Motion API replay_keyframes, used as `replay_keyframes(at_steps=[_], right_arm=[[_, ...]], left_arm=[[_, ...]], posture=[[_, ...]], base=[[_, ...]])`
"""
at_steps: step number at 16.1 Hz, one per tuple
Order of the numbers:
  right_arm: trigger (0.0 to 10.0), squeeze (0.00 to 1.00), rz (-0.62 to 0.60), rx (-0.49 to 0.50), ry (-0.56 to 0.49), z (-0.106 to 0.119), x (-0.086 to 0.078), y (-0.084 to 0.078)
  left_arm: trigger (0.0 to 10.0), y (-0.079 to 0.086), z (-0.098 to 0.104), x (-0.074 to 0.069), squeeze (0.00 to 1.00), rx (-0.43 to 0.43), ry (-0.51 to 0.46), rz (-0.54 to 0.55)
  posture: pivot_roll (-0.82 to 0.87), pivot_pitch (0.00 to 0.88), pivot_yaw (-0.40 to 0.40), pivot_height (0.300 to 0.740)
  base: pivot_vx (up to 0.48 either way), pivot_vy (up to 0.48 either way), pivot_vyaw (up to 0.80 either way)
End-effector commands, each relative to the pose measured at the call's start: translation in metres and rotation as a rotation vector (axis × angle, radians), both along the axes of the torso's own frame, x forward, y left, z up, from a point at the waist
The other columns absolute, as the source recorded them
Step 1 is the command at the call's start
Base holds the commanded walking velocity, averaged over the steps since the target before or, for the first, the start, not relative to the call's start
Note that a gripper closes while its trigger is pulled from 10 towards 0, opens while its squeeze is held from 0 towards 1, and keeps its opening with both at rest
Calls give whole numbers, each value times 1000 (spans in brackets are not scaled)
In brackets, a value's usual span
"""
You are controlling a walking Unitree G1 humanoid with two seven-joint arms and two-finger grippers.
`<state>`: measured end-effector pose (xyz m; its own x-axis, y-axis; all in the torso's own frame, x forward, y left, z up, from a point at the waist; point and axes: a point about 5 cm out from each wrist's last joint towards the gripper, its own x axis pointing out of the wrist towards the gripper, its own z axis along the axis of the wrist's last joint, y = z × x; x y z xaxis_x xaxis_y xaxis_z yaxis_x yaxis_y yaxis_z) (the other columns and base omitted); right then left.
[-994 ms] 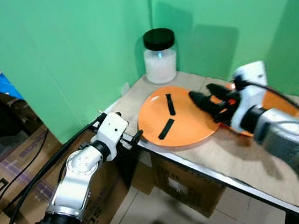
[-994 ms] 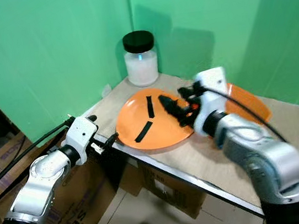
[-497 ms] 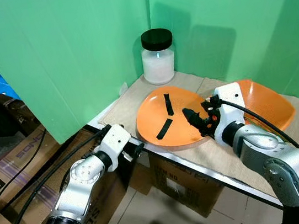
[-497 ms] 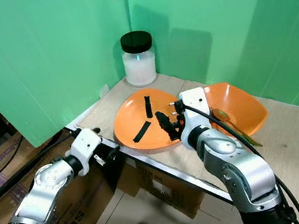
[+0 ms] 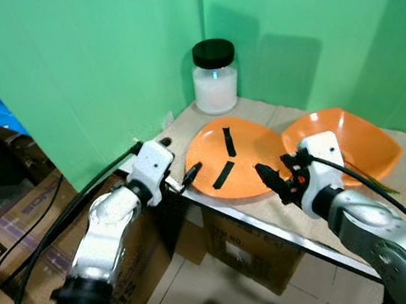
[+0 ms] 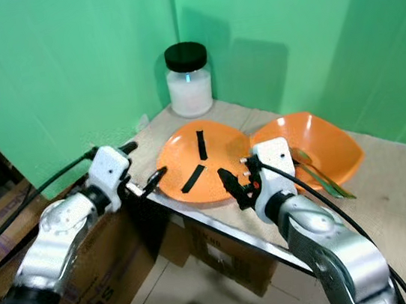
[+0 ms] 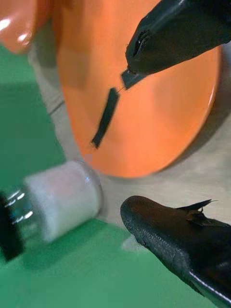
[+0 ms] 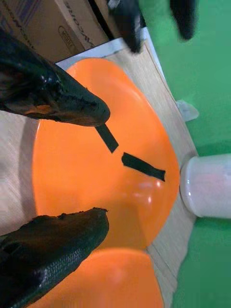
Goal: Setting the table
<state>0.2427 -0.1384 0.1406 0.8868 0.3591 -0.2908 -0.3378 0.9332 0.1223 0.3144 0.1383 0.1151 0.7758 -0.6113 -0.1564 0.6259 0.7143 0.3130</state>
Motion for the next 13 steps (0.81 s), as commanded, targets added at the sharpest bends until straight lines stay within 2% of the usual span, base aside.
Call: replay_keyframes(at_steps=[1, 5, 8, 13], right_arm=[[10000, 0, -5, -2, -31, 6, -1, -3], [10000, 0, -10, 5, -59, 11, -4, -4], [10000, 0, 4, 10, -58, 11, -3, -1], [10000, 0, -16, 31, -33, 9, 8, 1]], left_arm=[[10000, -3, -10, 1, 0, 37, 33, -11], [10000, 3, -36, 4, 0, 133, 110, 17], [10000, 11, -49, 2, 0, 162, 144, 41], [10000, 16, -69, -13, 0, 177, 181, 48]], posture=[[-26, 0, 19, 740], [-44, 0, 28, 740], [-41, 0, 21, 740], [-24, 0, 2, 740]], base=[[0, 0, 0], [0, 0, 0], [0, 0, 0], [0, 0, 0]])
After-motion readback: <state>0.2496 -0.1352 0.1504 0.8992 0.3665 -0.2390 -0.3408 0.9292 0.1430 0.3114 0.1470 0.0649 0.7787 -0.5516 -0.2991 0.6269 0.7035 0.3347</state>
